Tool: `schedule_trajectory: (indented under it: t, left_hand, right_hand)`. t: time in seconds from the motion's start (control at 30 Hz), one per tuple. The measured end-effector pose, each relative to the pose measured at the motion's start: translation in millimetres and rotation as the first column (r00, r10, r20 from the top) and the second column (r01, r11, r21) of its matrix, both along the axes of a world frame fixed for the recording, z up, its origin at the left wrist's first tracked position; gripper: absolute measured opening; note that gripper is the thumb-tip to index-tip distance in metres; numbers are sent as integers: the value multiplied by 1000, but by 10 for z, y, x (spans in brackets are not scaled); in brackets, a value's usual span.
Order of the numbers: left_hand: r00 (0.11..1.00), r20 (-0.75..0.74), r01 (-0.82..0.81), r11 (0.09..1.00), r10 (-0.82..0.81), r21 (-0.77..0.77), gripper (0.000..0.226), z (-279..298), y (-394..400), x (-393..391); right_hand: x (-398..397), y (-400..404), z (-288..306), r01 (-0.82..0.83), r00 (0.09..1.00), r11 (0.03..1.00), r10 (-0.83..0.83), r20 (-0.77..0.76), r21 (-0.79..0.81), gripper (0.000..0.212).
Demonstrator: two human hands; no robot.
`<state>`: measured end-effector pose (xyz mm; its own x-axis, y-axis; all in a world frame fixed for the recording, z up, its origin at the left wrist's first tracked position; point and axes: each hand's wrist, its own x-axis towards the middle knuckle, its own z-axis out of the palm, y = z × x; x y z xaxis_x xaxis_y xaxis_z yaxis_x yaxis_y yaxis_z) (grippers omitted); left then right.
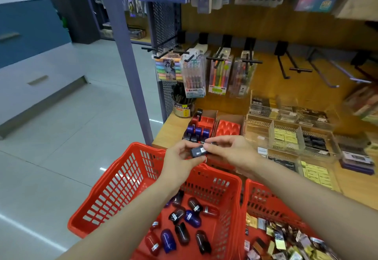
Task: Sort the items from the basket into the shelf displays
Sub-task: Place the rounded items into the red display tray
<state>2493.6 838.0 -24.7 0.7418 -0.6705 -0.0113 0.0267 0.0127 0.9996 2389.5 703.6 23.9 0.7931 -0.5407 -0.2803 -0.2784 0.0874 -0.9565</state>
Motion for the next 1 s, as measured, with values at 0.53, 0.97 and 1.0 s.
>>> schedule_trajectory:
  t: [0.53, 0.97, 1.0]
  left_hand:
    - [683, 660, -94, 858, -312, 504, 61, -238, -913, 1128]
    - [644, 580, 93, 803, -499, 588, 75, -721, -1076, 1263]
    - [644, 579, 95, 804, -499, 587, 75, -720, -1079, 1263]
  right_hand:
    - [1142, -1192, -202, 121, 942, 711, -302, -146, -693, 44]
    - [1739, -1394, -654, -164, 908, 457, -276, -315, -874, 43]
    - [1763, -1391, -680, -181, 900, 433, -289, -326, -883, 41]
